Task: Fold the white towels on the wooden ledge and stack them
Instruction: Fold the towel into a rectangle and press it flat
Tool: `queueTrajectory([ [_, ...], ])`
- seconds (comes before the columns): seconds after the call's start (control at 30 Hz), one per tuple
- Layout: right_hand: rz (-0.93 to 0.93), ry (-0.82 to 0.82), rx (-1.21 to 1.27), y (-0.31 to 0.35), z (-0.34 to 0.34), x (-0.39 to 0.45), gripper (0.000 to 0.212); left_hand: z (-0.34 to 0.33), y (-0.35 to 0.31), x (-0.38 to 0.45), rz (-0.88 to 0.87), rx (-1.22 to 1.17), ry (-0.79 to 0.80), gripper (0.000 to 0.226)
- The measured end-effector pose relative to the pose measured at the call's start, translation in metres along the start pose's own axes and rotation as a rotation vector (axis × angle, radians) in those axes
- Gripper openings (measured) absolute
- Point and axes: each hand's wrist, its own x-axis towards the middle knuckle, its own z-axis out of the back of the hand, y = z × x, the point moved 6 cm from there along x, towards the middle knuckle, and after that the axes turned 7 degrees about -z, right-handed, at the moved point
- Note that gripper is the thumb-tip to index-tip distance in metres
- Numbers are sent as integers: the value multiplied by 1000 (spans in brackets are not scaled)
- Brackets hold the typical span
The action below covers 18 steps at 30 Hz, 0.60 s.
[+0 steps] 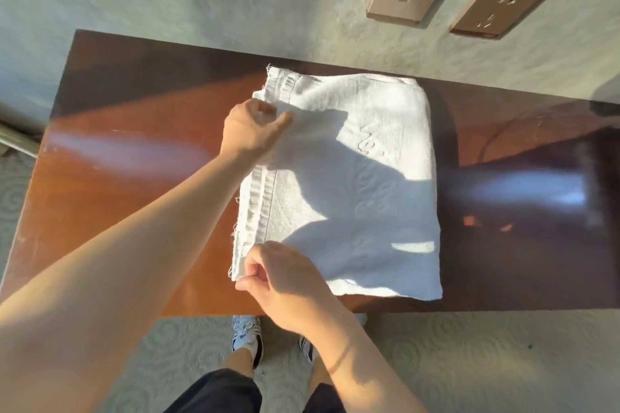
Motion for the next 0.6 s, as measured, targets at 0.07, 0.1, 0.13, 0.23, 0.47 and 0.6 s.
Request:
queueTrajectory([
  [0.07,29,-42,6,1,2,-2,26,-5,-8,14,-24,88,17,31],
  [0.1,38,-54,9,0,2,-4,27,-6,-13,18,-50,138,19,30],
  [0.13,43,-64,14,-1,2,-6,27,-7,-17,21,-74,164,10,28],
  [0.23,56,-83,11,-4,4,-7,26,-1,-18,25,-106,51,-95,16],
  [0.47,17,-34,41,-12,9,-4,30,-4,-2,14,72,-78,-90,41],
  [0.6,2,-490,39,-53,68,-10,17,8,-16,-36,-275,147,-176,51],
])
